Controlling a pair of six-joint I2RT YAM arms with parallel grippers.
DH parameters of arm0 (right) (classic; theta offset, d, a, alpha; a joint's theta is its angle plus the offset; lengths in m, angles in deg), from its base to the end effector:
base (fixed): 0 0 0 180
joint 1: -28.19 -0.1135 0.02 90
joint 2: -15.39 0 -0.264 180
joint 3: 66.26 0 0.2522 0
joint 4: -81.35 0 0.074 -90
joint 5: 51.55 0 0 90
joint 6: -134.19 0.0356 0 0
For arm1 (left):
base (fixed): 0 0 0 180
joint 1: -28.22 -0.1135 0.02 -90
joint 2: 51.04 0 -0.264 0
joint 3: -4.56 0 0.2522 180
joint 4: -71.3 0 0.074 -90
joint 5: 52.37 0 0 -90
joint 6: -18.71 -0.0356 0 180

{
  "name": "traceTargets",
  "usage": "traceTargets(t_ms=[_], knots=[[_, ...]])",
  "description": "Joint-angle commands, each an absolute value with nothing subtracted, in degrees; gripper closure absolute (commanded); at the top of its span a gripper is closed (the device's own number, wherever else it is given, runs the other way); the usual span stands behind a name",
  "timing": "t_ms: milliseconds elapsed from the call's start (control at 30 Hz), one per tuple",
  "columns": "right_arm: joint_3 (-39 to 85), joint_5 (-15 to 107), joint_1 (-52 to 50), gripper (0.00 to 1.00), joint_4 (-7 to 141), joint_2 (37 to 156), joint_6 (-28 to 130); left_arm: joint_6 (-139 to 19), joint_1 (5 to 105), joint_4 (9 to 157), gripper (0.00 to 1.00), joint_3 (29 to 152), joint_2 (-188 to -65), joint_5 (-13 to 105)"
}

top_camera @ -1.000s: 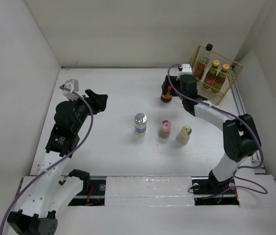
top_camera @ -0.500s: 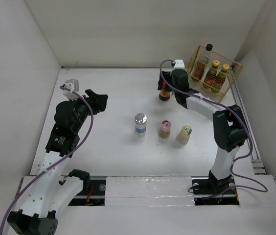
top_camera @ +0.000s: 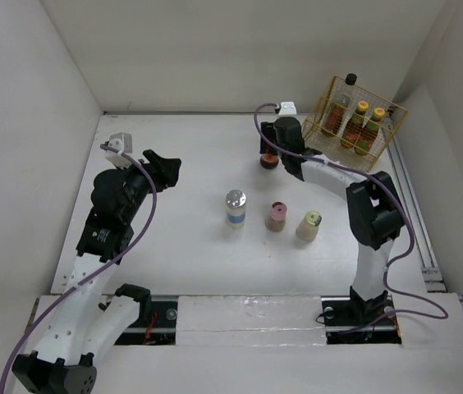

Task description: Organize the condiment bottles

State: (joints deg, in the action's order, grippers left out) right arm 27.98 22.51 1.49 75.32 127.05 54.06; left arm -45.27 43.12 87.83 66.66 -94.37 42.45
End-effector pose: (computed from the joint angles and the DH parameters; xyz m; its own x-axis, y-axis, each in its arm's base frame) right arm 0.4130 0.1968 0.2403 -0.3857 -0.0095 -0.9226 -0.1430 0.9885 0.0496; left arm 0.1694 -0.0482 0.3801 -0.1141 -0.4220 -0.8994 0.3197 0.8415 -0.4354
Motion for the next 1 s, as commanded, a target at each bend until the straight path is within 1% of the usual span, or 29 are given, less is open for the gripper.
traceTargets(t_ms=[0, 100, 200, 233, 300, 400, 733, 967], knots=[[31.17, 20.0, -0.2, 0.44, 75.5, 126.84, 53.24, -45.1, 42.81, 85.24, 0.4, 66.75, -93.93, 42.99], [29.33, 21.48, -0.91, 0.5, 80.41, 122.63, 51.83, -45.1, 42.81, 85.24, 0.4, 66.75, -93.93, 42.99], [27.75, 30.52, 0.67, 0.5, 85.68, 115.88, 51.83, -45.1, 42.81, 85.24, 0.4, 66.75, -93.93, 42.99], [27.74, 35.41, 1.37, 0.51, 87.0, 114.28, 52.53, -45.1, 42.81, 85.24, 0.4, 66.75, -93.93, 42.99], [28.26, 38.61, 3.92, 0.51, 88.07, 110.51, 53.23, -45.1, 42.81, 85.24, 0.4, 66.75, -93.93, 43.52], [30.72, 40.65, 7.35, 0.54, 87.2, 107.69, 53.77, -45.1, 42.81, 85.24, 0.4, 66.75, -93.93, 43.0], [38.19, 40.65, 18.85, 0.54, 80.0, 107.15, 52.62, -45.1, 42.81, 85.24, 0.4, 66.75, -92.88, 42.91], [43.29, 42.31, 24.84, 0.56, 77.53, 110.74, 51.4, -45.1, 42.81, 85.24, 0.4, 66.75, -93.4, 42.91]])
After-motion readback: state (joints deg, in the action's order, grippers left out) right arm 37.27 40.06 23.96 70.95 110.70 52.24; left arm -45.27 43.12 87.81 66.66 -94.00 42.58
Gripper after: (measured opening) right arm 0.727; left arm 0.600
